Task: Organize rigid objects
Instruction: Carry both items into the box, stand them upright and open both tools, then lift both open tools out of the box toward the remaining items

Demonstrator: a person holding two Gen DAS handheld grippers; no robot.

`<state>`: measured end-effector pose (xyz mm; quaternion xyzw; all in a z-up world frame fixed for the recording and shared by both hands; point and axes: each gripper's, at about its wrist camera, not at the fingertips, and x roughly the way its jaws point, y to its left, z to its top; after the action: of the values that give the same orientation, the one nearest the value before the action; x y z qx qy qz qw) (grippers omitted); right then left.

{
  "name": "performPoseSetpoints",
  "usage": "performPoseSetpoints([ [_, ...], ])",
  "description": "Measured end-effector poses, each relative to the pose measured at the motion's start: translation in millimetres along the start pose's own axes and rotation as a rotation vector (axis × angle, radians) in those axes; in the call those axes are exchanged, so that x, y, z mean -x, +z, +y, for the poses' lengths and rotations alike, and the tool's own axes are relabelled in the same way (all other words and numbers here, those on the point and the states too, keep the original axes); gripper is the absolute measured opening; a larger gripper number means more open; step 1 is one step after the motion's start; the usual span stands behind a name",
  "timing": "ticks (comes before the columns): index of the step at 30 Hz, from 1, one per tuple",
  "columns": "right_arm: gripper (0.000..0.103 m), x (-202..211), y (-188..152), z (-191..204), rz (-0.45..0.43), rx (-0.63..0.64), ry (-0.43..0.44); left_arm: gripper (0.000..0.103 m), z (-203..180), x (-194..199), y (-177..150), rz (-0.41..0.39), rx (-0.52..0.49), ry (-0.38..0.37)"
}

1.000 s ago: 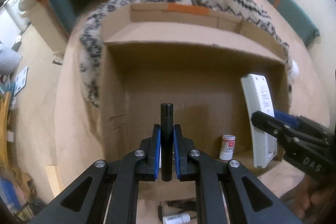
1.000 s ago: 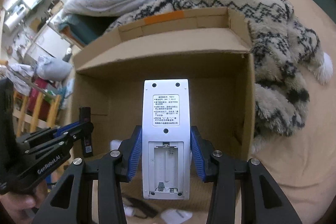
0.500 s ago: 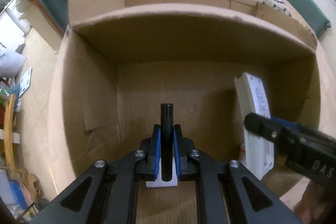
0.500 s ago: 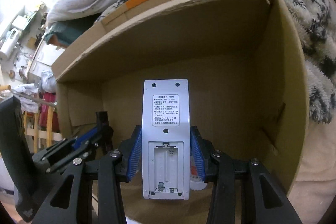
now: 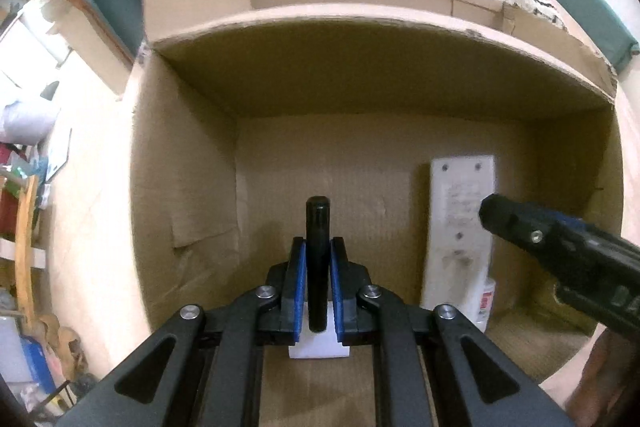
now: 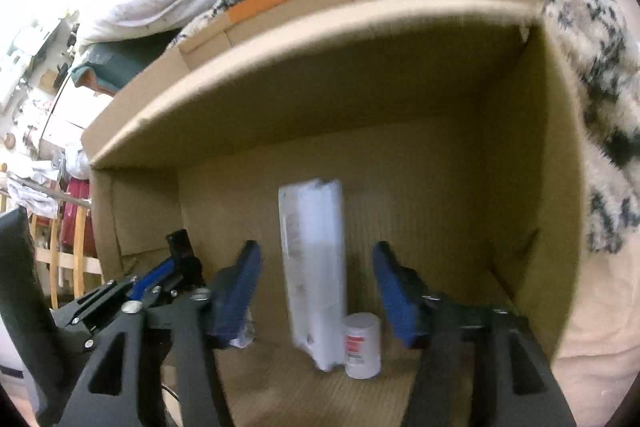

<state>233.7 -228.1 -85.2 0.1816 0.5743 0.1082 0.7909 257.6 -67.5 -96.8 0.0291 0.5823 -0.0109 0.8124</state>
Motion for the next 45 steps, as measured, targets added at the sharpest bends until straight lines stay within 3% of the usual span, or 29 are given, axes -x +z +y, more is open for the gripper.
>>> performPoseSetpoints([
  [3,0.066,7.6,0.5,4.7,-0.010,0.013,-0.005,0.012,0.4,6.9,0.2,-0.004,0.012,-0.010],
  [5,0.074,12.1,3.6,5.6,-0.017,0.005,0.004,0.016,1.5,12.2,-0.4,-0.008,0.021,-0.014],
  [7,0.076,17.1,3.8,6.5,-0.024,-0.007,0.012,0.030,2.7,20.4,-2.2,-0.020,0.032,-0.024],
  [9,0.083,24.5,2.6,8.3,-0.035,-0.004,0.014,0.055,4.0,29.6,-3.5,-0.042,0.038,-0.035],
  [11,0.098,31.2,1.3,12.9,-0.057,0.003,0.003,0.060,8.4,41.9,-6.5,-0.077,0.037,-0.039],
  [15,0.099,50.4,-9.0,13.5,-0.087,0.007,0.011,0.062,10.8,64.4,-8.8,-0.106,0.013,-0.040],
  [20,0.099,78.7,-23.5,15.2,-0.108,0.007,0.025,0.063,25.8,90.6,-22.6,-0.121,0.022,-0.093],
  [28,0.099,106.8,-77.7,6.7,-0.086,-0.015,0.065,0.069,56.0,110.9,-76.3,-0.091,0.105,-0.147],
  [32,0.099,101.7,-106.3,3.8,-0.035,-0.020,0.046,0.072,56.7,102.7,-106.9,-0.027,0.130,-0.161],
  [37,0.099,83.0,-123.8,6.4,0.029,-0.015,0.012,0.072,38.2,70.5,-135.3,0.114,0.090,-0.155],
  [45,0.099,48.5,-145.7,-0.5,0.138,-0.036,-0.060,0.072,13.5,44.8,-162.7,0.194,0.031,-0.113],
])
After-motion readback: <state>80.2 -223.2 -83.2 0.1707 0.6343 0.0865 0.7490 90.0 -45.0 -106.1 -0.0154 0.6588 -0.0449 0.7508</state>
